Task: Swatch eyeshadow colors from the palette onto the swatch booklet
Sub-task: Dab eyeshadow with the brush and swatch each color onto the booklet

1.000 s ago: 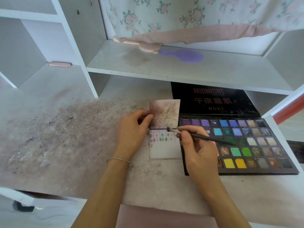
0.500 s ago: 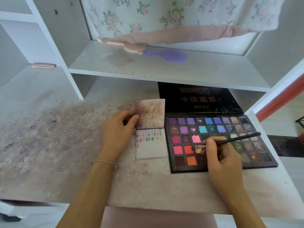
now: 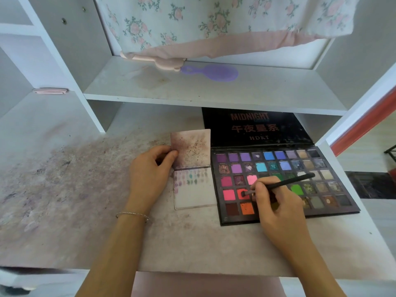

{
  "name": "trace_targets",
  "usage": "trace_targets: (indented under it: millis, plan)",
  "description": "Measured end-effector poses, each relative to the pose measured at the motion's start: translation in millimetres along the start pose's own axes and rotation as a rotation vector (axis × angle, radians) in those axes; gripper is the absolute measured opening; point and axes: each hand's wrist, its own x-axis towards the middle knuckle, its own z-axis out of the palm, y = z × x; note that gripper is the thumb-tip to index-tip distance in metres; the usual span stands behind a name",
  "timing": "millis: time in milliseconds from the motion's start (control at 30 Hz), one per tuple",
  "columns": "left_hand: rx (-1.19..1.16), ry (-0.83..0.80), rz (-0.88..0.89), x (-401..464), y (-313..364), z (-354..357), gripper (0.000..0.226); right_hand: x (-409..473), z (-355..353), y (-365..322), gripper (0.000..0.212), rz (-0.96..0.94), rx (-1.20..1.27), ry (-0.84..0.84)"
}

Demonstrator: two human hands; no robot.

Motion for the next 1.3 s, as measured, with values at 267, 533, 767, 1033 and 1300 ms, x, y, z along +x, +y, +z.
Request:
trace_targets:
  millis: [267,533,767,1033,1300]
  plan:
    - [-0.001,-0.001,0.001,0.0,-0.6,-0.4,0.011,0.5,-0.4,0.7,0.018,0.038,0.050,0.034]
    - [-0.005,-0.006,0.005,0.2,-2.2,-0.2,0.010,1.1,17.7,-24.4,0.011,0.077,0.309,0.024]
    - [-0.002,-0.007,0.008,1.0,-1.9,0.0,0.010,12.2,50.3,-39.6,0.014,0.111,0.325,-0.145]
    - [0.013,-0.009,0.035,1.3,-2.3,0.5,0.014,16.4,60.7,-41.1,0.021,0.075,0.219,-0.188]
    - [0.000,-0.001,0.037,1.5,-2.8,0.9,0.010,17.3,60.6,-43.6,0.025,0.074,0.207,-0.220]
